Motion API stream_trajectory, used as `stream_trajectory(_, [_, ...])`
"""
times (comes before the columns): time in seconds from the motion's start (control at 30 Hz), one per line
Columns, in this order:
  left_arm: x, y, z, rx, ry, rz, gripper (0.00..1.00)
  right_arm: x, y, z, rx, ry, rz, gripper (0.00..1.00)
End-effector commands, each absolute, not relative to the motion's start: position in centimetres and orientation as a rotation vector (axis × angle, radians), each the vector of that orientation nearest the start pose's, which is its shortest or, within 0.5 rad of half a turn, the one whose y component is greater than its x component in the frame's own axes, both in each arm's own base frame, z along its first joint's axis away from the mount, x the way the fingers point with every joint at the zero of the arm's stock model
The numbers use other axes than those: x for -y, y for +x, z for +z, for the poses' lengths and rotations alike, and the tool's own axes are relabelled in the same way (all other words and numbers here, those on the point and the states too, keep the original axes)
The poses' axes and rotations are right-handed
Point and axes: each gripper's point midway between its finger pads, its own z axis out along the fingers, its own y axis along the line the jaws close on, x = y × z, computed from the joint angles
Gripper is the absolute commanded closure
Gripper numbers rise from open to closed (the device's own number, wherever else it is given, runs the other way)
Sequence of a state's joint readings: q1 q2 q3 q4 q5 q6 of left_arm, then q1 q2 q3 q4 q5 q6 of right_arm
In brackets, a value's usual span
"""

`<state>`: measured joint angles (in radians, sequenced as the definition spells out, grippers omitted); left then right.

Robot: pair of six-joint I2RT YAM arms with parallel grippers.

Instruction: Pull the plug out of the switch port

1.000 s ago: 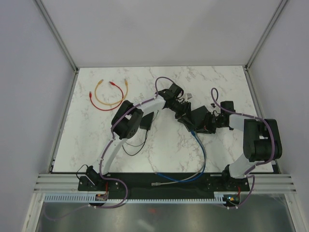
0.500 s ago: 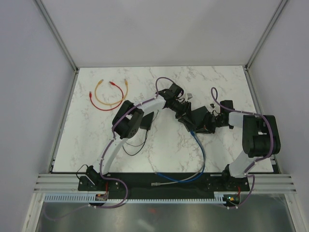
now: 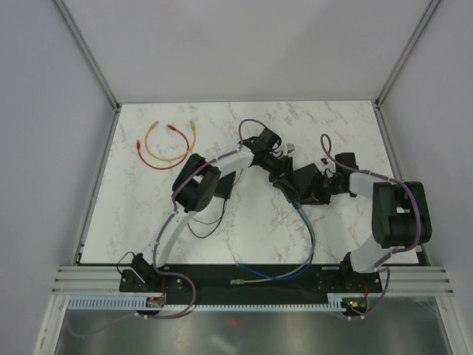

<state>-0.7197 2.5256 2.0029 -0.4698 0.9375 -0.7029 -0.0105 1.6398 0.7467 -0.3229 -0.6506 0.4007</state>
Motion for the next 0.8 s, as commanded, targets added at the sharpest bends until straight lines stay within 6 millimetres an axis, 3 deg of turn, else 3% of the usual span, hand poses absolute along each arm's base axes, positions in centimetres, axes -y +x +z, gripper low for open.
stream_trajectory(0.0, [46.3,30.1,0.7,-2.96,0.359,-1.511,0.63,-9.9,23.1,0.3,-2.912,0.458,0.823,1.0])
stream_trajectory(0.27, [46.2,30.1,0.4,-2.973,0.345,-1.509,0.63,-9.3,20.9,-3.3,-3.052,0.562,0.755,1.0])
stream_trajectory(0.6, [46.2,30.1,0.1,-2.978,0.337,-1.51,0.63,-9.2,21.1,-2.2,-3.024,0.542,0.746,1.0])
stream_trajectory(0.77, [46.1,30.1,0.0,-2.983,0.334,-1.509,0.63,-9.6,19.7,-2.9,-3.104,0.533,0.711,1.0])
